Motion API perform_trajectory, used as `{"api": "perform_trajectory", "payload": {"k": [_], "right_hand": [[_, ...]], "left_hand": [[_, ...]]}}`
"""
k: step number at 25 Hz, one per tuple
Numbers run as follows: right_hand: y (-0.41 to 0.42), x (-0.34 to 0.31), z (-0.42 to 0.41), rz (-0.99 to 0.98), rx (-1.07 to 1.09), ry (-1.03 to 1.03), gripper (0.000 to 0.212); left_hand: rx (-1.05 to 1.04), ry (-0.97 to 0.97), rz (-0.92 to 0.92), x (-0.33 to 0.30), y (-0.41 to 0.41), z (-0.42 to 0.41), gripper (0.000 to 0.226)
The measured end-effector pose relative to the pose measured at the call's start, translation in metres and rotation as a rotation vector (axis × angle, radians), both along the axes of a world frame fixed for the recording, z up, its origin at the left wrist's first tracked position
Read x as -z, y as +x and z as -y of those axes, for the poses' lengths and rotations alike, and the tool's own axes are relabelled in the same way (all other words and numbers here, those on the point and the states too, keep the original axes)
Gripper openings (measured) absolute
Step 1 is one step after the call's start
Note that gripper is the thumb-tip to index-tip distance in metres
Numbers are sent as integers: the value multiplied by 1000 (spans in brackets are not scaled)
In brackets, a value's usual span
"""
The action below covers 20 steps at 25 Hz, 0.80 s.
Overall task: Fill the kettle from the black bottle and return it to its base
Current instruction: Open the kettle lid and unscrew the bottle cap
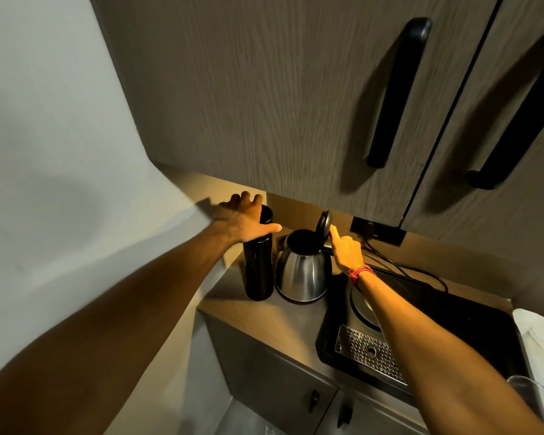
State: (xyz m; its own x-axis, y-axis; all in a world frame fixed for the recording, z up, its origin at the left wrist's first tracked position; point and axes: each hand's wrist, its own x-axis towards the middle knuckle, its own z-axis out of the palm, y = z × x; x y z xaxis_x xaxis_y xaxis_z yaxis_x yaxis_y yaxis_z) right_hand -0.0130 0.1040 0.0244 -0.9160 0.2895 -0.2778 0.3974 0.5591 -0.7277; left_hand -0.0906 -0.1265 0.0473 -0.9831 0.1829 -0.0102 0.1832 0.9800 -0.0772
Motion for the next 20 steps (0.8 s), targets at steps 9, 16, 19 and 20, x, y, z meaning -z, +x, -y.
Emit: {"api": "perform_trajectory", "payload": {"k": [9, 16, 19, 20], "right_hand": [[-64, 60, -8, -69, -82, 41, 56], [-60, 64, -13, -155, -223, 324, 59], [-62, 68, -14, -178, -249, 417, 60], [-62, 70, -15, -177, -268, 441, 60]], "left_hand": [[14, 159, -95, 6, 2, 8, 88], [588, 97, -348, 47, 43, -15, 80], [494, 32, -39, 112, 69, -33, 76], [387, 38, 44, 134, 77, -37, 77]]}}
